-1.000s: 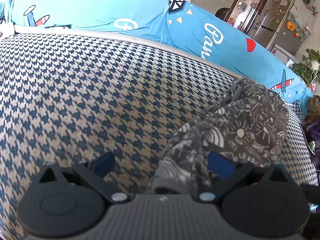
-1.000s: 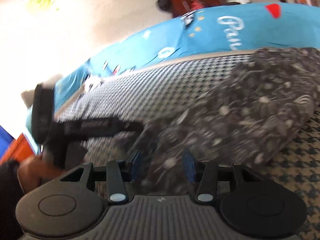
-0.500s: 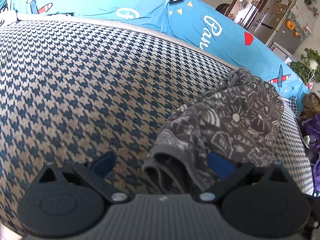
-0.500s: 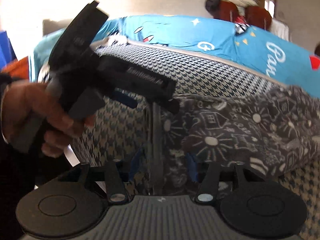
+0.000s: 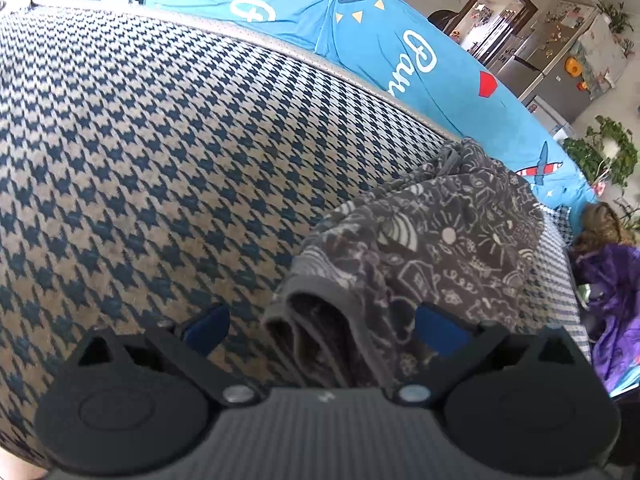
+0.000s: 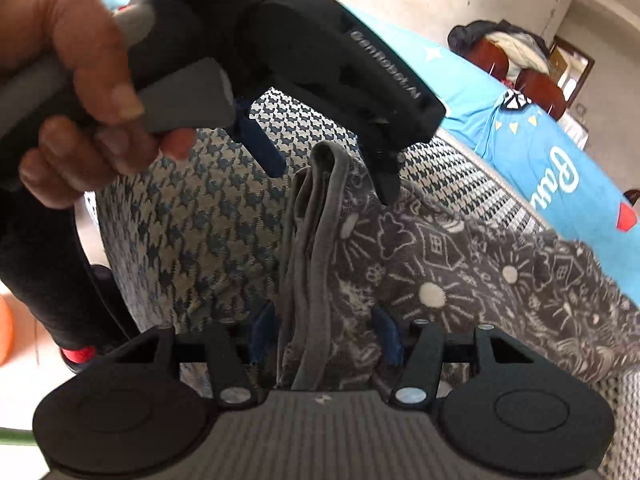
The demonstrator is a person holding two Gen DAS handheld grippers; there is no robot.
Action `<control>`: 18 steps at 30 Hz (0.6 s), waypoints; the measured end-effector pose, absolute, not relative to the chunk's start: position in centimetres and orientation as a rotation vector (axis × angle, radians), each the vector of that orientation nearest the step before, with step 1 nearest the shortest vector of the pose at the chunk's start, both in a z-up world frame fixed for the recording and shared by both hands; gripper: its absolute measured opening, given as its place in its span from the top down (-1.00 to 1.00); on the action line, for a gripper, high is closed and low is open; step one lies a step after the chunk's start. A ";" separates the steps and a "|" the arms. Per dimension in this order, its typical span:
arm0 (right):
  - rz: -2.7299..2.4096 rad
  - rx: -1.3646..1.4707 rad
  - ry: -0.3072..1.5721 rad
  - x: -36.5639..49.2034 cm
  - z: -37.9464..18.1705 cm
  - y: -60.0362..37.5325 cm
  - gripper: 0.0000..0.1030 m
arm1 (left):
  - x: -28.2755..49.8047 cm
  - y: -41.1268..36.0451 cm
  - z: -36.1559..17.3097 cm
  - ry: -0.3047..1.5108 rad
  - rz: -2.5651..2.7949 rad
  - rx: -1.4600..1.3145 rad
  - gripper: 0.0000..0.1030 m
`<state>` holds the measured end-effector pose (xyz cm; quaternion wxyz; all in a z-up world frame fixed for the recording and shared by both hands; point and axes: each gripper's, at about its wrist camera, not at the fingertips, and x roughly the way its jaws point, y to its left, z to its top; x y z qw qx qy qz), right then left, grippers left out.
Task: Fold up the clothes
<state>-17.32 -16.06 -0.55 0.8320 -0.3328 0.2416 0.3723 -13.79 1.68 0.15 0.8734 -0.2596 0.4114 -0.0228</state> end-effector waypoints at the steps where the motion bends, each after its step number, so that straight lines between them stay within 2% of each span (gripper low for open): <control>1: 0.784 -0.705 0.509 -17.2 -0.6 -16.1 0.03 | -13.8 1.7 0.2 0.859 -0.051 -0.549 -1.00; 5: 0.773 -0.623 0.539 -16.2 0.1 -16.6 0.23 | -13.6 1.8 0.0 0.867 -0.078 -0.593 -1.00; 8: 0.769 -0.458 0.609 -14.9 1.0 -17.8 0.31 | -13.4 1.6 -0.3 0.884 -0.104 -0.621 -1.00; 12: 0.757 -0.236 0.709 -12.5 1.8 -19.4 0.34 | -13.1 1.4 -0.6 0.889 -0.129 -0.654 -1.00; 18: 0.748 -0.077 0.785 -10.7 1.9 -20.4 0.35 | -13.1 1.4 -0.8 0.896 -0.135 -0.701 -1.00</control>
